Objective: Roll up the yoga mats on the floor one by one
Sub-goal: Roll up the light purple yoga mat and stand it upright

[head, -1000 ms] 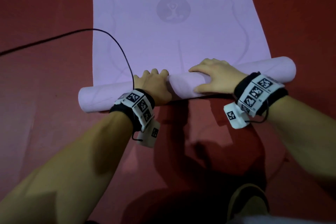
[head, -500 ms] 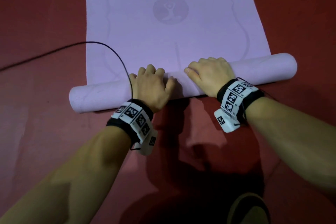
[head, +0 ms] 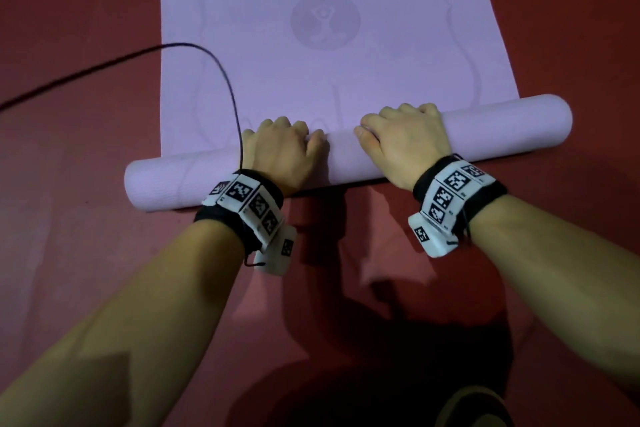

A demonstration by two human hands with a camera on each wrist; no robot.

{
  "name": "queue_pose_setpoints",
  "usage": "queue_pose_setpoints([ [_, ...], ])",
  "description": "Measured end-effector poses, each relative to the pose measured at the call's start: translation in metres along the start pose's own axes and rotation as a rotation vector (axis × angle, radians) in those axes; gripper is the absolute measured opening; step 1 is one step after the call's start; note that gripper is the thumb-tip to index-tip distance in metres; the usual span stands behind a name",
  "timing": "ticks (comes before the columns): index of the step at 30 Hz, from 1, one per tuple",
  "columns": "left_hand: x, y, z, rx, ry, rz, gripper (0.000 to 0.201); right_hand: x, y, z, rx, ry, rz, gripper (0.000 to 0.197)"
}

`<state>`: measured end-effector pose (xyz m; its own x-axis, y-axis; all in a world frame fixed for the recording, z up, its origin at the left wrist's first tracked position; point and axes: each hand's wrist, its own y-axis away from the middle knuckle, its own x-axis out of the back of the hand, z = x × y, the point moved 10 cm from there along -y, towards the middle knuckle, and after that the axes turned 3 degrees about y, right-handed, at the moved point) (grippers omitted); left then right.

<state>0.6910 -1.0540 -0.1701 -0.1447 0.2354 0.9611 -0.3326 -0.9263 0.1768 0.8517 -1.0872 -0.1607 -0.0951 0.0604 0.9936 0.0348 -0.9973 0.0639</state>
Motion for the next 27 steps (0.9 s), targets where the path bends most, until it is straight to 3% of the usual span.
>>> queue_pose_setpoints([
  [4,0.007,0.008,0.01,-0.032,-0.049,0.133,0.051,-0.011,-0.022,0.003,0.004,-0.023,-0.113,0.054],
  [7,0.007,0.006,0.007,-0.027,-0.037,0.173,0.048,-0.009,-0.023,0.008,-0.011,-0.145,-0.075,0.044],
  [12,0.006,-0.014,0.002,0.013,0.0,0.095,0.061,0.004,0.002,0.012,-0.018,-0.13,0.102,0.047],
  [16,0.007,-0.025,0.001,0.008,0.023,0.066,0.063,0.003,-0.006,0.012,-0.051,-0.101,0.11,0.042],
  [20,0.012,-0.018,0.006,0.0,-0.039,0.161,0.054,0.002,-0.023,0.013,-0.057,-0.049,0.081,0.046],
  [25,0.015,-0.027,0.004,0.023,-0.019,0.194,0.06,0.0,-0.039,0.015,-0.035,-0.092,0.033,0.049],
  [27,0.014,-0.035,0.002,0.023,-0.01,0.158,0.065,0.005,-0.034,0.019,-0.029,-0.149,0.093,0.047],
])
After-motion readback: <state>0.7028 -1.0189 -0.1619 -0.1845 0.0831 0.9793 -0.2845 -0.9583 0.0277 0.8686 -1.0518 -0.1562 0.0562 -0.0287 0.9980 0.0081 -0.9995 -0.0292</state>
